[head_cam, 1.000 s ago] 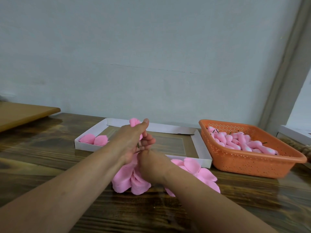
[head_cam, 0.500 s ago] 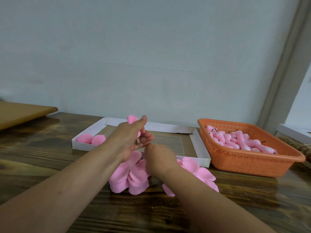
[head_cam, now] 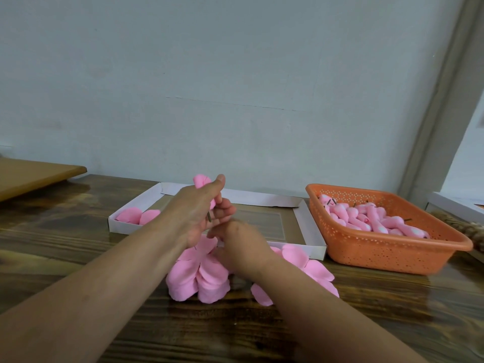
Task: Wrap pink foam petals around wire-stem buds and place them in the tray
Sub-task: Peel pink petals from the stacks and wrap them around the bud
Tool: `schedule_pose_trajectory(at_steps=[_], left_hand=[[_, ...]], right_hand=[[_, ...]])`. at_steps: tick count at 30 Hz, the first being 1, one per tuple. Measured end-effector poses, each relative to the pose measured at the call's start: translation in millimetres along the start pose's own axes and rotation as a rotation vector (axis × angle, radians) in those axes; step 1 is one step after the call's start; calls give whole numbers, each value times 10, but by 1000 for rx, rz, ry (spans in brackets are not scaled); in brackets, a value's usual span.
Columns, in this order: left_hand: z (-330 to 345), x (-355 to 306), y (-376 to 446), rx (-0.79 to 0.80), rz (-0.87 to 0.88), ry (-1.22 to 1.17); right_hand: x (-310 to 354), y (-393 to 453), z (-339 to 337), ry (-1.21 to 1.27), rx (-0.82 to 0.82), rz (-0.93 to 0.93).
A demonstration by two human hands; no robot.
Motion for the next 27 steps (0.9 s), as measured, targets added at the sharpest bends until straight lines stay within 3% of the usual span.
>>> schedule_pose_trajectory(at_steps=[5,18,27], left_hand=[[39,34,-14,6,-5,4],[-12,4,-3,13,13,8],[7,-63,13,-2,30,-5]], right_hand=[[89,26,116,-180,3,-84],[145,54,138,-222,19,-77],[112,104,87,-53,-74,24]])
Point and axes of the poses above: each hand's wrist, its own y-axis towards the middle knuckle, its own z-axis out of the palm, x = y × z, the point moved 6 cm from there along y, towards the middle knuckle, and after that the axes turned 15 degrees about z, right-handed, at the moved point
